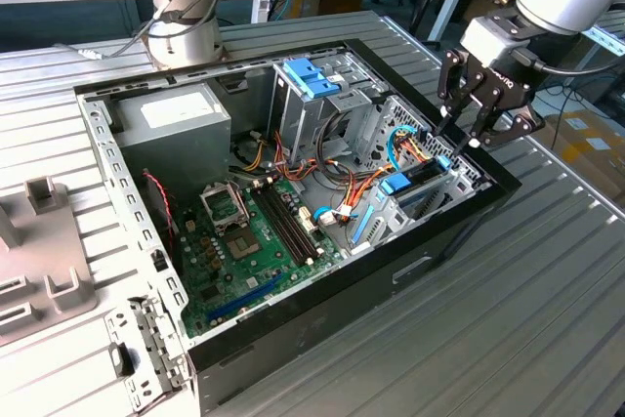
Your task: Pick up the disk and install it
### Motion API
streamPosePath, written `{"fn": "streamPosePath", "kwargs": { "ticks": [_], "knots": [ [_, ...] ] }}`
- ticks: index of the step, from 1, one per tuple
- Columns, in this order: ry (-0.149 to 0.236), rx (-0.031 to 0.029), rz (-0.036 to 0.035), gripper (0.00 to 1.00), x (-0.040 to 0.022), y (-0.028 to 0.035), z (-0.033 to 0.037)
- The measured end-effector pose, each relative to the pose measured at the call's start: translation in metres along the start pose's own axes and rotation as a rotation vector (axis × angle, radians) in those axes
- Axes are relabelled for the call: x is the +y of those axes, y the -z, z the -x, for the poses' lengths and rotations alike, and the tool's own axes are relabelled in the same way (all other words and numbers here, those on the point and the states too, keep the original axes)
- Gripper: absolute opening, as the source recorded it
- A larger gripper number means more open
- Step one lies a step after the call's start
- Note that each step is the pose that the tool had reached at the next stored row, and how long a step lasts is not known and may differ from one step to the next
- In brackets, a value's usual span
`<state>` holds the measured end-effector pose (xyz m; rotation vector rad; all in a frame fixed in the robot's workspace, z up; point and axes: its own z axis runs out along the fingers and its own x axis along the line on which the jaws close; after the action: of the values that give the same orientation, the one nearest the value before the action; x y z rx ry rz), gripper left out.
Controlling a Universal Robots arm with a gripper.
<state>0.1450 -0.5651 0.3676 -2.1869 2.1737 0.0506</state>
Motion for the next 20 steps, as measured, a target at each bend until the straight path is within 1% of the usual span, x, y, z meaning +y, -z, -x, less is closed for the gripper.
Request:
{"fn": "streamPosePath", "kwargs": {
  "ticks": [3,6,9,14,16,17,19,20],
  "knots": [
    [0.000,0.0000,0.0000,0.42,0.0001,-0.0001,0.0015],
    [0.000,0.0000,0.0000,0.42,0.0007,-0.0004,0.0053],
    [0.000,-0.0002,0.0000,0.42,0.0029,-0.0007,0.0106],
    [0.000,-0.0010,0.0000,0.42,0.0119,-0.0006,0.0116],
    [0.000,-0.0010,0.0000,0.42,0.0130,-0.0010,0.0178],
    [0.000,-0.0010,0.0000,0.42,0.0133,-0.0011,0.0199],
    [0.000,-0.0010,0.0000,0.42,0.0149,-0.0012,0.0216],
    [0.000,-0.0011,-0.0005,0.42,0.0171,-0.0012,0.0217]
  ]
}}
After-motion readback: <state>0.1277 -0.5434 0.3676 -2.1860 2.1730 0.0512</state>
